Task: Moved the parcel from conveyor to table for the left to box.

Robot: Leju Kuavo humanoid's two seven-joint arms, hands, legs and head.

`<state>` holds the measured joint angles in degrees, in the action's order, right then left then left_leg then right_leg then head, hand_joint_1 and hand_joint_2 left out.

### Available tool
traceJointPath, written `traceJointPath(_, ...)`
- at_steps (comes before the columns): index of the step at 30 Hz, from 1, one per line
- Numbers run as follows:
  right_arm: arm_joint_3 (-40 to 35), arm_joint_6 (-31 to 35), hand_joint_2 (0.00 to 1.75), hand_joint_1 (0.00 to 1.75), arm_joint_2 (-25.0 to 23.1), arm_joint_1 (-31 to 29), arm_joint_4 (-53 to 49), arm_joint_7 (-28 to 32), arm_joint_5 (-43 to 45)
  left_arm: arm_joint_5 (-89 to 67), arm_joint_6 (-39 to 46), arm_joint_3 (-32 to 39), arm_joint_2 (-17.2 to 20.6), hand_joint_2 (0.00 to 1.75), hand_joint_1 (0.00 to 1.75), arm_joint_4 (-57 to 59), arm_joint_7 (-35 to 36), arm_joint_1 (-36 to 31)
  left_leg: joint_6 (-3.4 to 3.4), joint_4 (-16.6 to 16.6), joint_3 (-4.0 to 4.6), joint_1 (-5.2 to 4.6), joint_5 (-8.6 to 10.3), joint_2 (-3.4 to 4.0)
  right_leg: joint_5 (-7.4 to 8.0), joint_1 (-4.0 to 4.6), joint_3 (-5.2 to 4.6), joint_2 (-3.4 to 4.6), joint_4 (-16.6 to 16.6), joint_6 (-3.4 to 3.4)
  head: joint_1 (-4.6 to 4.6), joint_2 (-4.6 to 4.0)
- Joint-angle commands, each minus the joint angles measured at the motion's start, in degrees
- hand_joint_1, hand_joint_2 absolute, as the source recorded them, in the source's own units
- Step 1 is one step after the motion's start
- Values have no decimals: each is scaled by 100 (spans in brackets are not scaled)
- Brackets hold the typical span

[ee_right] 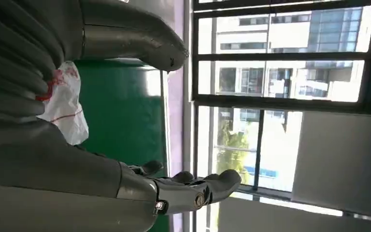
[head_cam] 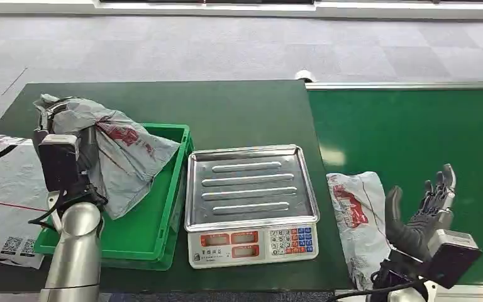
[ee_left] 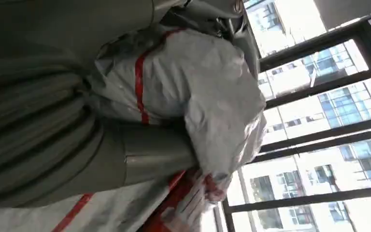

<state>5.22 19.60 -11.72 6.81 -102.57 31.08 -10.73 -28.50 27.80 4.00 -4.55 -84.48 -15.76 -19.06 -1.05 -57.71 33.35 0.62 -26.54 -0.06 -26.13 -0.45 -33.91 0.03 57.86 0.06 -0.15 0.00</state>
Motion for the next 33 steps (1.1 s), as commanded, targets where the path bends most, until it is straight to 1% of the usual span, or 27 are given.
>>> traceJointPath(1,215,-36,175,0,-125,-132,362,-50,-27,-44,51,245,94,175,0,535,32,-347,1,4,-4,2,1,-3,0,2,6,-4,-5,-1,0,0)
traceJointPath(16,223,-38,175,0,-127,-128,355,-59,-37,-61,62,241,87,175,0,528,44,-346,2,2,0,2,1,-3,0,2,2,-4,-4,-1,0,0)
traceJointPath(21,378,-204,175,0,-240,-71,238,-198,-214,-355,27,124,30,175,0,569,282,-370,4,12,-7,2,5,-11,2,4,10,-12,-15,-1,0,0)
traceJointPath(27,471,-313,175,0,-333,5,196,-258,-301,-424,-140,60,-64,175,0,610,353,-328,6,12,-7,0,5,-15,0,1,10,-16,-14,2,0,0)
traceJointPath(28,484,-325,175,0,-346,11,199,-253,-319,-314,-226,59,-70,175,0,591,294,-306,7,15,-12,0,5,-13,1,2,14,-13,-18,2,0,0)
traceJointPath(29,471,-378,175,0,-295,29,218,-290,-333,475,-650,88,-135,175,0,362,-95,-199,5,10,-8,0,3,-12,0,2,10,-11,-14,2,0,0)
traceJointPath(31,530,-418,175,0,-241,44,277,-271,-272,642,-805,161,-39,175,0,-4,-68,92,6,10,-8,0,1,-8,-1,1,9,-7,-14,2,0,0)
traceJointPath(32,561,-421,175,0,-250,36,294,-249,-273,372,-1089,81,92,175,0,23,363,133,3,7,-7,0,-2,4,-1,1,4,6,-9,1,0,0)
traceJointPath(33,589,-415,175,0,-259,33,284,-236,-291,-775,-1382,-81,336,175,0,341,1318,52,6,16,-15,1,-2,5,1,2,13,7,-20,2,0,0)
